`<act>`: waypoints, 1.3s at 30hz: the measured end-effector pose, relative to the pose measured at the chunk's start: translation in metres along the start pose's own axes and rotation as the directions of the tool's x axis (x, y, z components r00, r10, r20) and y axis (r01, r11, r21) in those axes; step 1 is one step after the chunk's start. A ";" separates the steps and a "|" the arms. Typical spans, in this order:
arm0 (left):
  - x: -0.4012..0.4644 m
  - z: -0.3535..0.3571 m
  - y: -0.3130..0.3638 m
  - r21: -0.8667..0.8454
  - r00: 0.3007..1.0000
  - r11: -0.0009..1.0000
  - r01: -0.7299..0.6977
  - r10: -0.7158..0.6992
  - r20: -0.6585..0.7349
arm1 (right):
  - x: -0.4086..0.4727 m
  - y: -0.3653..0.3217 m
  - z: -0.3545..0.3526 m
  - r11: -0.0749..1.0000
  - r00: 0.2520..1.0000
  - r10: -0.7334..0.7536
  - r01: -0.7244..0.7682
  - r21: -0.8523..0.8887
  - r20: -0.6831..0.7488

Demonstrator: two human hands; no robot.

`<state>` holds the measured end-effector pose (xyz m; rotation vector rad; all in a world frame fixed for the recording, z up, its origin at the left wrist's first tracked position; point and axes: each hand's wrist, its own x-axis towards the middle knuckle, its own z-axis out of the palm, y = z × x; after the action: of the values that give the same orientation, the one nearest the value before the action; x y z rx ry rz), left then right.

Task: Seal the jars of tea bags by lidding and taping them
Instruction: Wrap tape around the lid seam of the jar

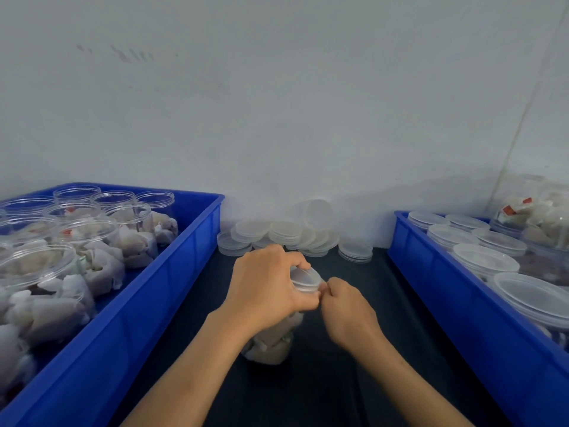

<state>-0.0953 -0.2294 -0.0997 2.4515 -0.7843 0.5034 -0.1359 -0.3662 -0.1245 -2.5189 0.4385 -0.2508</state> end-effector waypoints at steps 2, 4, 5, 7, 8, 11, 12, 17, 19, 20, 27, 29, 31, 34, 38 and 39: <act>0.000 0.000 0.002 0.004 1.000 1.000 -0.003 0.003 0.001 | 0.003 0.002 0.000 1.000 1.000 0.004 -0.004 0.021 0.007; 0.000 0.000 0.003 0.003 1.000 1.000 -0.004 0.004 0.001 | 0.005 0.003 0.000 0.999 1.000 0.015 -0.016 0.047 0.018; -0.001 0.000 0.005 0.008 1.000 1.000 -0.004 0.004 0.000 | 0.006 0.004 -0.001 0.998 0.999 0.027 -0.028 0.060 0.022; -0.002 0.000 0.007 0.026 1.000 1.000 -0.008 0.008 0.008 | 0.008 0.004 -0.002 0.996 0.999 0.040 -0.042 0.082 0.025; -0.001 -0.001 0.008 0.033 1.000 0.999 -0.009 0.008 0.014 | 0.008 0.005 0.000 0.995 0.999 0.039 -0.041 0.090 0.026; -0.003 -0.003 0.012 0.045 1.000 0.999 -0.014 0.014 0.017 | 0.012 0.007 0.004 0.997 0.999 0.031 -0.032 0.071 0.020; -0.007 -0.003 0.013 0.044 0.999 0.998 -0.040 0.039 0.024 | 0.018 0.010 0.000 0.998 0.999 0.035 -0.035 0.043 0.007; -0.028 -0.009 -0.003 -0.180 0.999 0.984 -0.008 0.015 0.034 | 0.047 0.030 -0.028 0.985 0.982 0.114 -0.092 0.143 -0.149; -0.020 -0.011 -0.010 -0.185 0.999 0.983 0.020 -0.012 0.045 | 0.042 0.023 -0.012 0.998 0.993 0.036 -0.030 0.059 -0.110; -0.016 -0.011 -0.010 -0.157 0.998 0.987 0.020 -0.010 0.061 | 0.037 0.019 0.000 0.999 0.997 0.016 -0.013 0.040 -0.080; -0.005 -0.010 -0.016 -0.144 0.996 0.989 0.023 -0.010 0.091 | 0.023 0.016 0.023 0.988 0.979 -0.078 0.100 0.114 -0.186; -0.003 -0.010 -0.015 -0.155 0.995 0.988 0.029 -0.013 0.102 | 0.020 0.016 0.022 0.988 0.971 -0.097 0.121 0.096 -0.219; -0.001 -0.010 -0.015 -0.172 0.993 0.984 0.041 -0.022 0.113 | 0.019 0.018 0.022 0.995 0.969 -0.095 0.100 0.011 -0.228; 0.003 -0.010 -0.018 -0.186 0.990 0.981 0.056 -0.030 0.137 | 0.015 0.024 0.028 0.954 0.974 -0.136 0.080 -0.288 -0.180; 0.005 -0.011 -0.021 -0.191 0.988 0.980 0.056 -0.026 0.154 | 0.014 0.038 0.044 0.891 0.964 -0.249 0.189 -0.413 -0.097; 0.005 -0.011 -0.022 -0.192 0.988 0.980 0.054 -0.023 0.156 | 0.015 0.041 0.047 0.901 0.965 -0.239 0.179 -0.396 -0.107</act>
<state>-0.0794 -0.2095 -0.0962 2.3355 -0.8051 0.2135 -0.1200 -0.3800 -0.1845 -2.9509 0.2946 -0.4859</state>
